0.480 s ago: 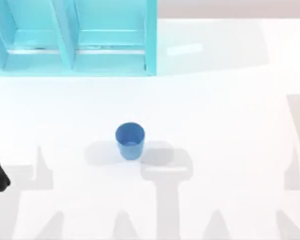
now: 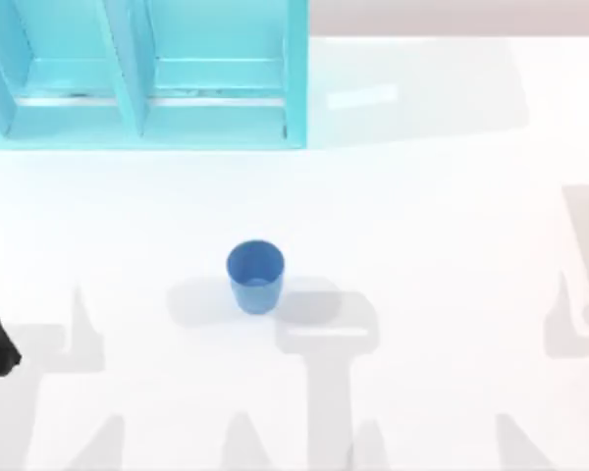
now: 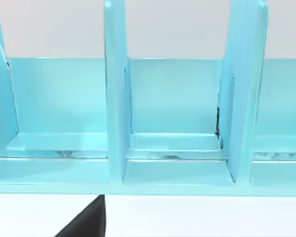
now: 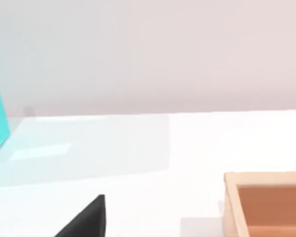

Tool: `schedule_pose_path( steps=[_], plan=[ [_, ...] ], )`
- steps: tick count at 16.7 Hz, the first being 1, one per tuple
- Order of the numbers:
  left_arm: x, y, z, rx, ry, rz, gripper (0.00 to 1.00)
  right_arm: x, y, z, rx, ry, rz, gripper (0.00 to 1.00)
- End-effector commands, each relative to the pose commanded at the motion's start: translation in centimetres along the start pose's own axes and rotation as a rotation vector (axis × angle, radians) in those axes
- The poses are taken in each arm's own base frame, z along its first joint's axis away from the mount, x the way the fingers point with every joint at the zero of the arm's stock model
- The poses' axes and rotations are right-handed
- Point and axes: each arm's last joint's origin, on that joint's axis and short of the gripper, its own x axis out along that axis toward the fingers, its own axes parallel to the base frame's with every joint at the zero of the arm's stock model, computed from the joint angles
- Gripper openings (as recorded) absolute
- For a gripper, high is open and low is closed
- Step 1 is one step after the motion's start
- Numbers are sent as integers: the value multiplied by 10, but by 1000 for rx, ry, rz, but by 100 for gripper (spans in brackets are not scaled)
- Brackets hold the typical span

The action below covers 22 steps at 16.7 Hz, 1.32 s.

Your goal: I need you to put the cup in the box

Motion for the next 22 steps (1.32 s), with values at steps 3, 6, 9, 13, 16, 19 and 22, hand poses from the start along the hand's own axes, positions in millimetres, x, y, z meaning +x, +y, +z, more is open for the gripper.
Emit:
schedule_pose_path(
  steps=[3,6,9,13,16,19,22],
  plan=[
    [0,0,0,0,0,0,100,7,11,45,54,107,46,100],
    [0,0,0,0,0,0,100,27,29,95,111,246,94,100],
    [0,0,0,0,0,0,100,61,57,143,157,410,132,100],
    [0,0,0,0,0,0,100,123,116,181,189,649,152,100],
    [0,0,0,0,0,0,100,168,175,184,185,824,135,100],
    [0,0,0,0,0,0,100,203,237,163,158,978,95,100],
    [0,0,0,0,0,0,100,221,293,127,115,1100,43,100]
  ],
)
